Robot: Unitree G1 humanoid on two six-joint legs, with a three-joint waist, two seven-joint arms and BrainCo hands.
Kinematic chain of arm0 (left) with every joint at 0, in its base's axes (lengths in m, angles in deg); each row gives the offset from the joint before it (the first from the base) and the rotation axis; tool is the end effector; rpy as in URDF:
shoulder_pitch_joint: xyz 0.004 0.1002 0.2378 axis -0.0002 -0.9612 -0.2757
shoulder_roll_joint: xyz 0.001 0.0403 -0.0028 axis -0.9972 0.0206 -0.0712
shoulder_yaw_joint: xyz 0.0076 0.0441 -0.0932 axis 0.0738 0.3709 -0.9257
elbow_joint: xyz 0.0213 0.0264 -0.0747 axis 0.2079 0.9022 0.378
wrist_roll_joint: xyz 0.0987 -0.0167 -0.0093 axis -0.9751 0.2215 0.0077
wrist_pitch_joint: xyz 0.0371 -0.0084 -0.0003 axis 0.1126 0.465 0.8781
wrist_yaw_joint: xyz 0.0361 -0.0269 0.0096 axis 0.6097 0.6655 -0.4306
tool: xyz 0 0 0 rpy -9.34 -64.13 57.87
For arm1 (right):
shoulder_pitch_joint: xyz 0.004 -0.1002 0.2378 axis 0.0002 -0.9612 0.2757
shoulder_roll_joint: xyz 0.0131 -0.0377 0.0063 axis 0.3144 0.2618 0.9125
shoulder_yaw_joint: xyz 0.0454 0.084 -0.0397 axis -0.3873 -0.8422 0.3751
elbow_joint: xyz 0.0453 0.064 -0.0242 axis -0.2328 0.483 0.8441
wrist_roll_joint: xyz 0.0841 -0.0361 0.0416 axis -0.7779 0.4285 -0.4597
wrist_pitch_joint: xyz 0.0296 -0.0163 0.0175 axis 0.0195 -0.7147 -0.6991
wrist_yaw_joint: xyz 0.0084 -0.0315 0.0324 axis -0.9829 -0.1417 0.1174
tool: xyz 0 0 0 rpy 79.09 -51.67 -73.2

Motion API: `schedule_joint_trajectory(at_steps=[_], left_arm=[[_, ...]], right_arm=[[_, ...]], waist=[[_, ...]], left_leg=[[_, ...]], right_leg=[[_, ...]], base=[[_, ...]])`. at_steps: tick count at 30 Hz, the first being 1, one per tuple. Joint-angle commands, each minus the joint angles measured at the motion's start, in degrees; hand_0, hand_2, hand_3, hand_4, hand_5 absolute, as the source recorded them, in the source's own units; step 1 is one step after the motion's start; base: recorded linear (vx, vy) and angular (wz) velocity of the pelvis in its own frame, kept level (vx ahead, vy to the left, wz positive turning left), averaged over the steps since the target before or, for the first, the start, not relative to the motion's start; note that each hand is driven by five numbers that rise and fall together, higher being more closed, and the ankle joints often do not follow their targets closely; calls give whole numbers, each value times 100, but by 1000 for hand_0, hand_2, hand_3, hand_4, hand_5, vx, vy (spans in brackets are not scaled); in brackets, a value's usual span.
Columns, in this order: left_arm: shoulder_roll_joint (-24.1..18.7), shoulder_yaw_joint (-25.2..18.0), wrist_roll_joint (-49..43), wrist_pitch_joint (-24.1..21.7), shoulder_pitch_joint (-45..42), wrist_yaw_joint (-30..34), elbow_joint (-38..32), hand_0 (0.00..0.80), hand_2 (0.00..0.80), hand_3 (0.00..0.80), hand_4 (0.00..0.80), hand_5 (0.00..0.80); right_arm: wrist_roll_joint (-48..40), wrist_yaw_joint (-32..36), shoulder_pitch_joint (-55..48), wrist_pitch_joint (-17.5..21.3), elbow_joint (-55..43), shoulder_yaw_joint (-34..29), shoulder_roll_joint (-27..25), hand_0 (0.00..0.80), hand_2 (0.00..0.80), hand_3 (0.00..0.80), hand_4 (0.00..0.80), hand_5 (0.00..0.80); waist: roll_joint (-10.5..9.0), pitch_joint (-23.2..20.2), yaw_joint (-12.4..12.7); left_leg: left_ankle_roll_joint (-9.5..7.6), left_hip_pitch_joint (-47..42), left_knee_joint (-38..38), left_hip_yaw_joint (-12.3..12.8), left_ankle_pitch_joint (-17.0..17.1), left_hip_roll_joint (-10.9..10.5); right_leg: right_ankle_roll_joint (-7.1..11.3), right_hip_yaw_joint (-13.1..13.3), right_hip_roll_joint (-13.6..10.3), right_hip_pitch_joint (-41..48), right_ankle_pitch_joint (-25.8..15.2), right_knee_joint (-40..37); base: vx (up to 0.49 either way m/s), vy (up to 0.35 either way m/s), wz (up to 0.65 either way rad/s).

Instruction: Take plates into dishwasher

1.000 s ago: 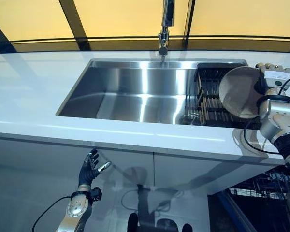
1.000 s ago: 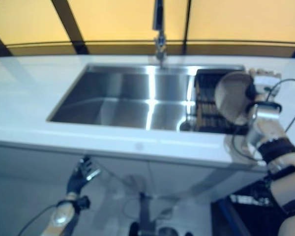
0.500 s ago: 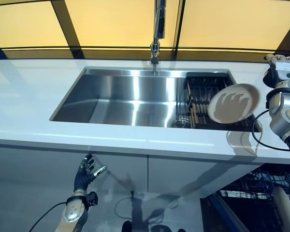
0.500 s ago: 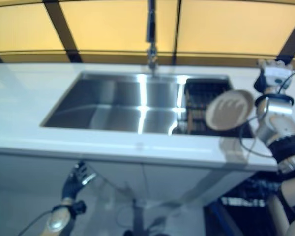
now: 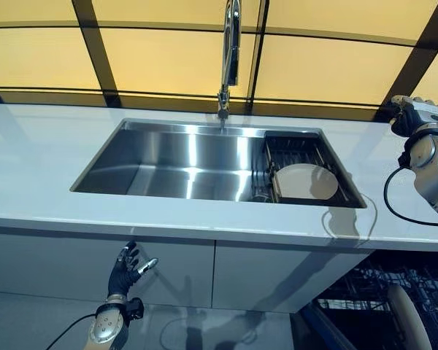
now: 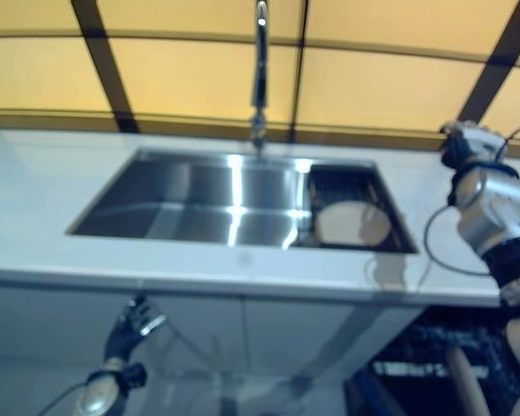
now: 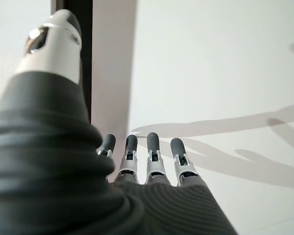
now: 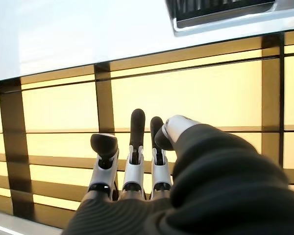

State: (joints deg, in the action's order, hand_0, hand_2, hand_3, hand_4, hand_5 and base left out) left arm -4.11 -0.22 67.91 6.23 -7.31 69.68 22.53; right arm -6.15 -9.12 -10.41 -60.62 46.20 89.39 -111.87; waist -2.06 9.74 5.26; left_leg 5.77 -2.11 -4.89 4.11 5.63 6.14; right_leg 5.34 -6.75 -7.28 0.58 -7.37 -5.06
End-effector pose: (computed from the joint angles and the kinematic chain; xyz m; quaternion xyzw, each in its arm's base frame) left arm 0.1724 0.2308 -0.0080 0.0027 0.0674 0.1031 0.9924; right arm 0.3115 -0.3011 0.2759 -0.6377 0.0099 -0.2162 0.7393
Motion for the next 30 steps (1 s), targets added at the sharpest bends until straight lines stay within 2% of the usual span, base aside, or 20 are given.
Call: schedule_joint_trajectory(at_steps=[1,5,11,18,22,29,30], left_arm=[[-59,141,-404,-316,496,247,-136,0,0,0,0,0],[-51,95,-431,-300,546,253,-125,0,0,0,0,0],[12,113,-502,-370,592,148,-180,0,0,0,0,0],[39,167,-479,-526,728,77,-245,0,0,0,0,0],[-24,209,-399,-700,829,9,-327,0,0,0,0,0],[-85,231,-331,-743,849,-37,-456,0,0,0,0,0],[-101,261,-313,-765,846,-53,-467,0,0,0,0,0]], right_arm=[[-312,147,656,246,139,279,-117,0,0,0,0,0],[172,338,500,634,22,297,-38,0,0,0,0,0],[673,471,192,946,-192,510,196,0,0,0,0,0],[1329,306,-36,1474,-74,894,459,0,0,0,0,0],[1820,60,76,1724,206,1301,475,0,0,0,0,0],[2600,-96,162,1981,412,1735,386,0,0,0,0,0],[2927,-243,190,2131,469,1841,347,0,0,0,0,0]], waist=[[-219,-354,-101],[-209,-302,-86],[-152,-131,-13],[-9,156,93],[96,375,160],[173,521,208],[184,536,218]], left_leg=[[49,-218,-11,-158,-226,294],[44,-228,-11,-185,-229,290],[22,-167,-11,-261,-226,265],[-10,26,-11,-412,-180,193],[-22,211,-11,-483,-127,145],[-27,365,-11,-526,-52,110],[-32,394,-11,-535,-35,100]], right_leg=[[253,-98,-353,138,-9,6],[251,-124,-367,149,-14,6],[245,-147,-397,100,-14,21],[237,-208,-442,-47,-32,48],[237,-253,-470,-200,-54,69],[233,-315,-478,-292,-73,75],[230,-327,-474,-313,-77,77]], base=[[0,0,0],[0,0,0],[-28,-12,1],[-80,-24,6],[-122,-23,9],[-61,-25,7],[-35,-35,1]])
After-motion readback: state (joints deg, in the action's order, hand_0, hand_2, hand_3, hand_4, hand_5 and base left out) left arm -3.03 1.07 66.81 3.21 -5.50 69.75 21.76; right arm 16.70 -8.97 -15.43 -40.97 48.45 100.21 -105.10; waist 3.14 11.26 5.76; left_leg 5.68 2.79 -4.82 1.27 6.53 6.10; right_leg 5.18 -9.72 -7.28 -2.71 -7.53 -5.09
